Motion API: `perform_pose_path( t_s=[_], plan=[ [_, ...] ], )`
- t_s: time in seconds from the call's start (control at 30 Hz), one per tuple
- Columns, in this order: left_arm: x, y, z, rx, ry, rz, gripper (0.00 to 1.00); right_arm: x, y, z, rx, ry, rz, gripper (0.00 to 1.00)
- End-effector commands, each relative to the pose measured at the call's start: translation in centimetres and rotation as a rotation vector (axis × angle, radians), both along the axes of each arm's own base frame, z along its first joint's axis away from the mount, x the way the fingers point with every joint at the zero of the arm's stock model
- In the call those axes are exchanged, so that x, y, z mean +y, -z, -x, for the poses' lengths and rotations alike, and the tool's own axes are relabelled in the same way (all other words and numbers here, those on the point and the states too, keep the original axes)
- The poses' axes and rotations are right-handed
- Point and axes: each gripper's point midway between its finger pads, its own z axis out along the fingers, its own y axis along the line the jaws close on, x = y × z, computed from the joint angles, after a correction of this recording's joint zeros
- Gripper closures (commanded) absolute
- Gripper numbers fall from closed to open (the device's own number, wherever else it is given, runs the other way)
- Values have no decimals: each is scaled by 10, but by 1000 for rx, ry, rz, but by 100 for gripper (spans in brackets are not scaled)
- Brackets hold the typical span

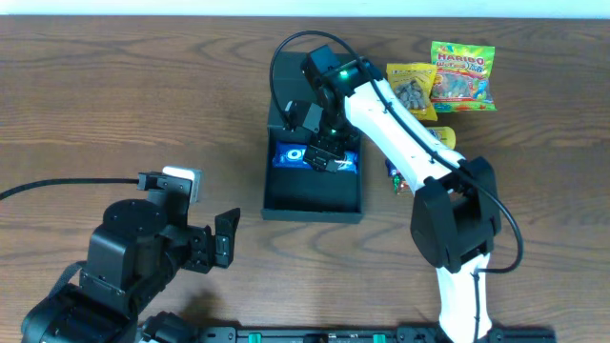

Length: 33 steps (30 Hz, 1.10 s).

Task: Pack container
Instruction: 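Carry the Oreo pack with the right gripper and lower into box, then release the Oreo pack and move the right gripper to the Haribo bag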

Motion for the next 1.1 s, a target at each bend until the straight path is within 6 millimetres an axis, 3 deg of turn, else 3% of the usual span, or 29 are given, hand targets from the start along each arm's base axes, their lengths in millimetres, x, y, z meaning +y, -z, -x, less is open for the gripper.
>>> perform_pose_path(
  t_s=[0.0, 0.17, 0.37, 0.5, 0.57, 0.7, 0.9, 0.97, 1.07],
  plan=[
    [2, -9, 0, -31, 6, -9, 5, 0, 0, -4, 2, 72, -5, 1],
    [2, -9, 0, -31, 6, -9, 5, 3, -20, -9, -33, 163, -40, 8],
    [2, -9, 0, -31, 6, -9, 5, -3, -84, -38, -200, 326, -185, 5],
    [2, -9, 0, -30, 6, -9, 5, -38, -133, -71, -326, 536, -304, 1],
    [2, -9, 0, -30, 5, -10, 4, -67, -142, -86, -346, 664, -331, 1],
    [2, -8, 0, -27, 6, -11, 5, -144, -129, -103, -302, 931, -321, 1],
    [2, -8, 0, -27, 6, -11, 5, -257, -81, -108, -90, 1306, -393, 1],
    [2, -8, 0, -27, 6, -11, 5, -284, -66, -106, -14, 1413, -442, 1],
    [2, -8, 0, -27, 6, -11, 5, -306, -51, -107, 88, 1508, -540, 1]
  ],
)
